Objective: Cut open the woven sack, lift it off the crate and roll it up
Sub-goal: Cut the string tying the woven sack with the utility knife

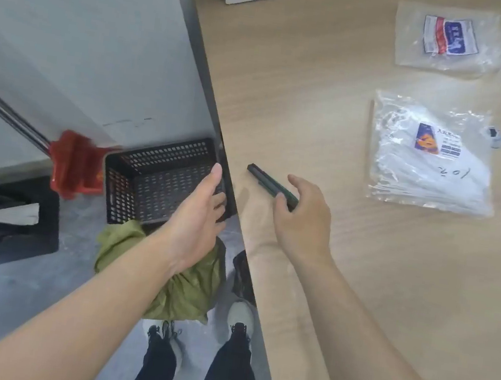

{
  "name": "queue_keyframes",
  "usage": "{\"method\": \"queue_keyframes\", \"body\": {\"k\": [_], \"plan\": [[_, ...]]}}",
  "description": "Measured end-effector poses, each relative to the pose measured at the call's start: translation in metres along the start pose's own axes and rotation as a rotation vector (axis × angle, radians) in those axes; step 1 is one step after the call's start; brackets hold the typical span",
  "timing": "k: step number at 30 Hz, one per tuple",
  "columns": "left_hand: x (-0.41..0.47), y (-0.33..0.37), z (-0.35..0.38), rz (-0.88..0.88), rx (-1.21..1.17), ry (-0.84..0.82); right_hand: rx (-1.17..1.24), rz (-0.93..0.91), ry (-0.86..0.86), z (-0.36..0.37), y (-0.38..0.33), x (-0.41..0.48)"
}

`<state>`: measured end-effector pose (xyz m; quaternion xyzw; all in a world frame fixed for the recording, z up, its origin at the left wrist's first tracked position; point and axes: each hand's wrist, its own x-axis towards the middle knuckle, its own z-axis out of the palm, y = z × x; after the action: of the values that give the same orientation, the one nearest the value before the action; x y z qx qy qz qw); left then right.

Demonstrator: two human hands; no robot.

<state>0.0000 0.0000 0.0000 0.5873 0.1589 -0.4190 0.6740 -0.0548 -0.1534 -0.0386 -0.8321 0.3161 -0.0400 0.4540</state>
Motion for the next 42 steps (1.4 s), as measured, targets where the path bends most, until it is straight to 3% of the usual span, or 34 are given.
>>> {"method": "queue_keyframes", "body": {"k": [3, 7, 18, 24, 30, 37, 42], "plan": [[0.024, -0.004, -0.007, -0.027, -0.021, 0.000, -0.256, -0.020, 0.025, 0.015, 0.015, 0.016], [0.043, -0.015, -0.017, -0.076, -0.034, -0.019, -0.384, 0.005, 0.028, 0.029, 0.027, 0.020], [0.050, -0.015, -0.029, -0.060, -0.030, -0.019, -0.261, 0.211, -0.006, 0.048, 0.019, 0.021], [0.032, -0.009, -0.043, -0.010, -0.029, 0.028, 0.209, 0.447, -0.104, 0.051, -0.004, 0.009], [-0.003, 0.004, -0.070, 0.050, -0.057, 0.067, 0.694, 0.483, -0.242, 0.078, -0.040, -0.025], [-0.049, 0.011, -0.138, 0.128, -0.060, 0.069, 0.784, 0.353, -0.380, 0.122, -0.084, -0.076], [-0.078, 0.007, -0.197, 0.169, -0.071, 0.038, 0.898, 0.231, -0.330, 0.162, -0.109, -0.132]]}}
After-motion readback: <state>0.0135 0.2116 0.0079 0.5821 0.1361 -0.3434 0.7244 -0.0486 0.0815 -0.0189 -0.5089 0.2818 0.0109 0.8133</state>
